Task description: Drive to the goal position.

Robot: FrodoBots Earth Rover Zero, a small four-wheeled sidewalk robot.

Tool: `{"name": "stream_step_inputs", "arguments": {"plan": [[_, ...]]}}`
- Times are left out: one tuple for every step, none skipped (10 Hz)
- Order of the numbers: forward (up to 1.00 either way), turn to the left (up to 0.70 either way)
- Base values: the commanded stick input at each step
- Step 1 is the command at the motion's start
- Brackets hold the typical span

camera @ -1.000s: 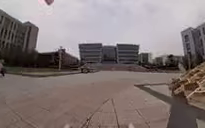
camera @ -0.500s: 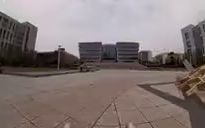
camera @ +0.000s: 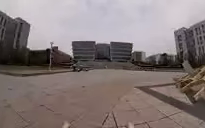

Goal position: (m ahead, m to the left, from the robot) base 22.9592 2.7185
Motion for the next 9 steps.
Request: {"name": "stream_step_inputs", "arguments": {"plan": [[0.85, 0.00], [0.85, 0.00], [0.85, 0.00], [0.85, 0.00], [0.85, 0.00], [0.85, 0.00], [0.85, 0.00], [0.85, 0.00], [0.85, 0.00]]}}
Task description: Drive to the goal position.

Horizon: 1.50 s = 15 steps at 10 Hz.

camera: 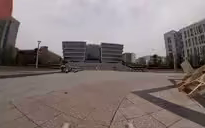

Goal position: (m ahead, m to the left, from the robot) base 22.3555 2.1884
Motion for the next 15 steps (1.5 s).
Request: {"name": "stream_step_inputs", "arguments": {"plan": [[0.85, 0.00], [0.85, 0.00], [0.85, 0.00], [0.85, 0.00], [0.85, 0.00], [0.85, -0.01], [0.85, -0.07], [0.85, -0.12], [0.85, -0.18], [0.85, -0.24], [0.85, -0.21], [0.85, -0.09], [0.85, -0.03], [0.85, 0.00], [0.85, 0.00]]}}
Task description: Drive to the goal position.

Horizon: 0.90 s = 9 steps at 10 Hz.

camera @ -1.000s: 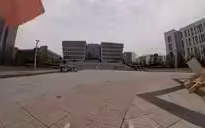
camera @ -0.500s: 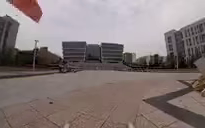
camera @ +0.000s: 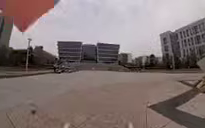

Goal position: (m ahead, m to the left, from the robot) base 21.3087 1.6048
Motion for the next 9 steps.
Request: {"name": "stream_step_inputs", "arguments": {"plan": [[0.85, 0.00], [0.85, 0.00], [0.85, 0.00], [0.85, 0.00], [0.85, 0.00], [0.85, 0.00], [0.85, 0.00], [0.85, 0.00], [0.85, 0.00]]}}
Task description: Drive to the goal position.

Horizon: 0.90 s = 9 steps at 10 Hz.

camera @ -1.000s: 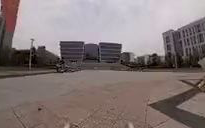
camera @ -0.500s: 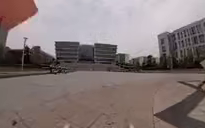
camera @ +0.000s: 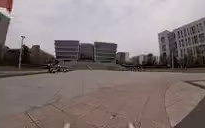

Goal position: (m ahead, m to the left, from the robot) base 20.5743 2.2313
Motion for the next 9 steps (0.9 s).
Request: {"name": "stream_step_inputs", "arguments": {"plan": [[0.85, 0.00], [0.85, 0.00], [0.85, 0.00], [0.85, 0.00], [0.85, 0.00], [0.85, 0.00], [0.85, 0.00], [0.85, 0.00], [0.85, 0.00]]}}
